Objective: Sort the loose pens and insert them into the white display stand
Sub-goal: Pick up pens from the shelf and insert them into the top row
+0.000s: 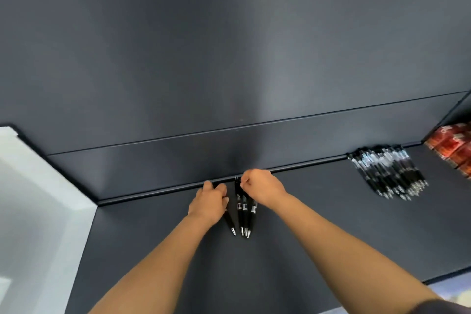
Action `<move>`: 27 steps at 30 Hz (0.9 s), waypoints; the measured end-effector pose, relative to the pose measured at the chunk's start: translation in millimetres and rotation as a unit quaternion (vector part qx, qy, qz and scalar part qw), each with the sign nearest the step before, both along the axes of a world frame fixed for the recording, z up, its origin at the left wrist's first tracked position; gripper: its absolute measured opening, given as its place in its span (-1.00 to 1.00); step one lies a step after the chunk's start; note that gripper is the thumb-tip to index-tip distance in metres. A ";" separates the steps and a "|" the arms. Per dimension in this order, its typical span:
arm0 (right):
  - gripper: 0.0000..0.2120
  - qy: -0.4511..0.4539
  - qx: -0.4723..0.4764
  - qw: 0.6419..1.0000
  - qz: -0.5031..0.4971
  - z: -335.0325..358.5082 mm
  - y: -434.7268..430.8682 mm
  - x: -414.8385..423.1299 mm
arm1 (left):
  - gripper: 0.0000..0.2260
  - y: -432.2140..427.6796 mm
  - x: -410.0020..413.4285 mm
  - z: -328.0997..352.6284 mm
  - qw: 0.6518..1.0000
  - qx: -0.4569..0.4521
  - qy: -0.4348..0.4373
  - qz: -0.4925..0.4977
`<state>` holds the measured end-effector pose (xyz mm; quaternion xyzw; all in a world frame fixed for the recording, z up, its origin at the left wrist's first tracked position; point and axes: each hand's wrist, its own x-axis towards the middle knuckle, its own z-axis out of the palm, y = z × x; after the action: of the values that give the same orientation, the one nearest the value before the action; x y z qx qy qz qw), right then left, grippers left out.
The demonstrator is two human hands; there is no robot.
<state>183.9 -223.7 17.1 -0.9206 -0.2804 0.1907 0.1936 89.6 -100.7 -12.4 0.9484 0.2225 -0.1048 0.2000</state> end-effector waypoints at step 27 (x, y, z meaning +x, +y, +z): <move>-0.78 0.178 0.321 0.928 -0.065 41.2 48.5 -36.3 | -0.65 27.3 -31.6 43.6 0.930 -0.221 -0.238 0.174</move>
<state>147.6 -175.2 58.3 -0.7767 -0.2273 0.2383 0.5370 58.0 -73.4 31.2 0.8238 0.3013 0.1140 0.4664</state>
